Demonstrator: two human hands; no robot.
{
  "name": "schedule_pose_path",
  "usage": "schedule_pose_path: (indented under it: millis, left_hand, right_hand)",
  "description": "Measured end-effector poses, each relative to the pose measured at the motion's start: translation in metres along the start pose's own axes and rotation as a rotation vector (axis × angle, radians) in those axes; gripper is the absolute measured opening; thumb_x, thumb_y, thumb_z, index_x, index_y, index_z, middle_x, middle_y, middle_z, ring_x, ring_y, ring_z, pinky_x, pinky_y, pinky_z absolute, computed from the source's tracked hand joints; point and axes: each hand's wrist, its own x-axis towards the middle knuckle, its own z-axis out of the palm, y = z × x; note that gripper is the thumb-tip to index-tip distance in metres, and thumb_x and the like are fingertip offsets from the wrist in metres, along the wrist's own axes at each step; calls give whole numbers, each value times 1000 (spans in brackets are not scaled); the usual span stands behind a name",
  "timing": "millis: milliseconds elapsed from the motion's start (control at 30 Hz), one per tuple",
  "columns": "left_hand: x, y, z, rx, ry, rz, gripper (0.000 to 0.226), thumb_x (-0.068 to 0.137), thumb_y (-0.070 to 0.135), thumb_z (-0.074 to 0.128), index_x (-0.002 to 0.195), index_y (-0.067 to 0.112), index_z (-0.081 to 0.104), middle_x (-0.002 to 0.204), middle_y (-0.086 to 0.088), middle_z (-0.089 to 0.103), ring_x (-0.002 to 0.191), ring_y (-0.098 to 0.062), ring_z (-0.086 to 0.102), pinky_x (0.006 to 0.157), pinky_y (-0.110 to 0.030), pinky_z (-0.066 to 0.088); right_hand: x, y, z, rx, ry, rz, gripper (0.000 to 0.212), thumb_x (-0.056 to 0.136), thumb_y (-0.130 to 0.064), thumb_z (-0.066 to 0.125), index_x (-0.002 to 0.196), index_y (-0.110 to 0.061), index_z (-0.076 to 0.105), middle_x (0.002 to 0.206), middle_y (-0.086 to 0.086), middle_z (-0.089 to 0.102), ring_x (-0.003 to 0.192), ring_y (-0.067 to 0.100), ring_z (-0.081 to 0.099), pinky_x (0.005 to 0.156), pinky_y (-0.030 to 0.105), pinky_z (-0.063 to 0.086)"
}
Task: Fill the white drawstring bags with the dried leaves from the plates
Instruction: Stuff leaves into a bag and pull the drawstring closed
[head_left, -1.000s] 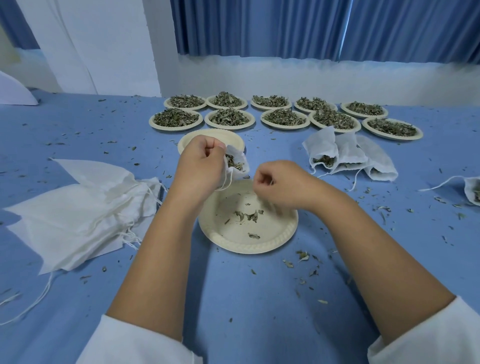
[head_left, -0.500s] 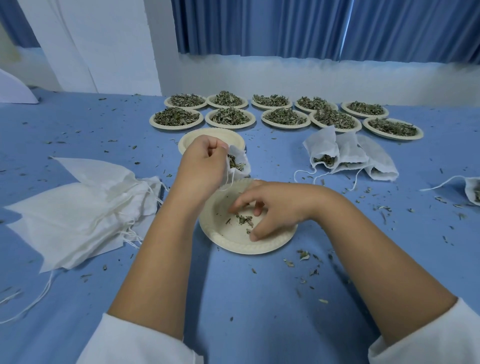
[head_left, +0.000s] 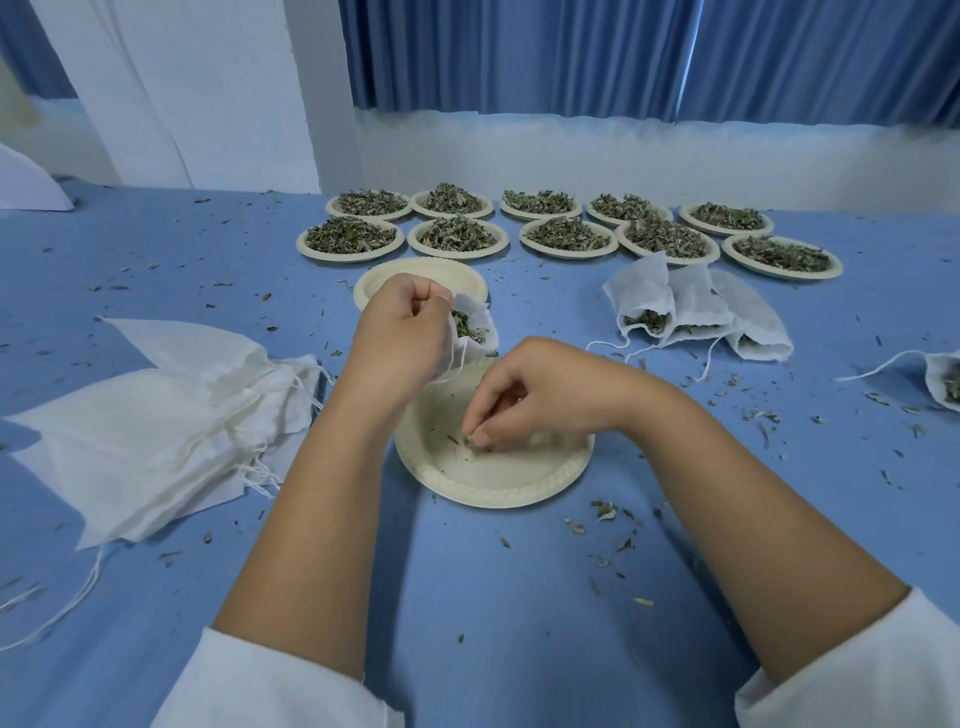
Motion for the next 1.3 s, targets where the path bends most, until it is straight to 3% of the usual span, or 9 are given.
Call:
schedule_pose_path:
  millis: [100, 200, 433, 600, 733, 833, 900, 1033, 1300]
  left_hand:
    - [-2, 1, 0, 9, -7, -4, 16, 99, 13, 45, 86, 19, 53, 39, 13, 48, 32, -2, 40, 35, -11, 30]
    - [-2, 1, 0, 34, -33, -22, 17, 99, 17, 47, 84, 22, 54, 55, 10, 51, 45, -5, 43, 45, -20, 34]
    - [-6, 5, 1, 37, -107, -26, 19, 98, 11, 46, 84, 20, 55, 61, 6, 49, 40, 1, 43, 48, -20, 31]
    - [-6, 4, 1, 2, -86, -28, 19, 98, 14, 45, 84, 22, 55, 73, 3, 58, 39, 4, 43, 49, -21, 32]
    - [-5, 6, -2, -34, -52, -26, 20, 99, 14, 45, 84, 21, 56, 56, 11, 51, 36, 2, 39, 42, -16, 31]
    - [-9, 10, -2, -113, -170, 0, 17, 100, 13, 47, 86, 16, 57, 47, 12, 47, 33, 0, 35, 36, -12, 29]
    - [-12, 12, -2, -162, -274, 13, 16, 101, 13, 47, 87, 13, 56, 43, 13, 42, 34, -1, 29, 36, -13, 27]
    - [-16, 16, 1, -221, -348, 6, 21, 101, 13, 47, 85, 10, 59, 41, 9, 34, 34, -3, 23, 37, -11, 28]
    - [-25, 18, 13, -133, -393, 47, 19, 101, 7, 44, 86, 6, 57, 35, 13, 42, 30, 0, 36, 38, -9, 32]
  right_hand:
    - [-11, -5, -17, 218, 77, -80, 11, 80, -14, 79, 87, -23, 79, 81, -1, 76, 74, 4, 69, 72, 11, 49]
    - [-6, -2, -18, 341, 376, -81, 12, 80, -10, 79, 87, -19, 78, 83, 2, 76, 73, 7, 69, 76, 18, 54]
    - [17, -1, 14, 85, 798, -27, 9, 79, -10, 78, 81, -17, 74, 74, -8, 69, 67, 6, 63, 65, 10, 46]
    - [15, -1, 12, 48, 779, -84, 10, 82, -17, 77, 91, -22, 77, 90, -6, 62, 68, 2, 49, 68, 9, 37]
    - [12, -1, 1, 200, 787, 10, 32, 82, -26, 78, 110, -33, 66, 109, -4, 59, 83, 5, 55, 74, 8, 45]
    - [11, 3, -2, 573, 510, 137, 46, 87, -25, 73, 131, -24, 58, 120, 7, 62, 99, 17, 69, 85, 30, 58]
    - [11, 5, 0, 801, 374, 133, 28, 93, -14, 65, 121, -13, 64, 115, 18, 68, 98, 25, 71, 83, 38, 60]
    - [14, 7, 1, 917, 427, 79, 15, 90, 5, 59, 90, -4, 70, 80, 9, 73, 76, 18, 72, 66, 25, 58]
    - [19, 7, 6, 567, 647, 228, 9, 77, 3, 70, 85, 5, 67, 67, 11, 64, 61, 19, 60, 60, 31, 54]
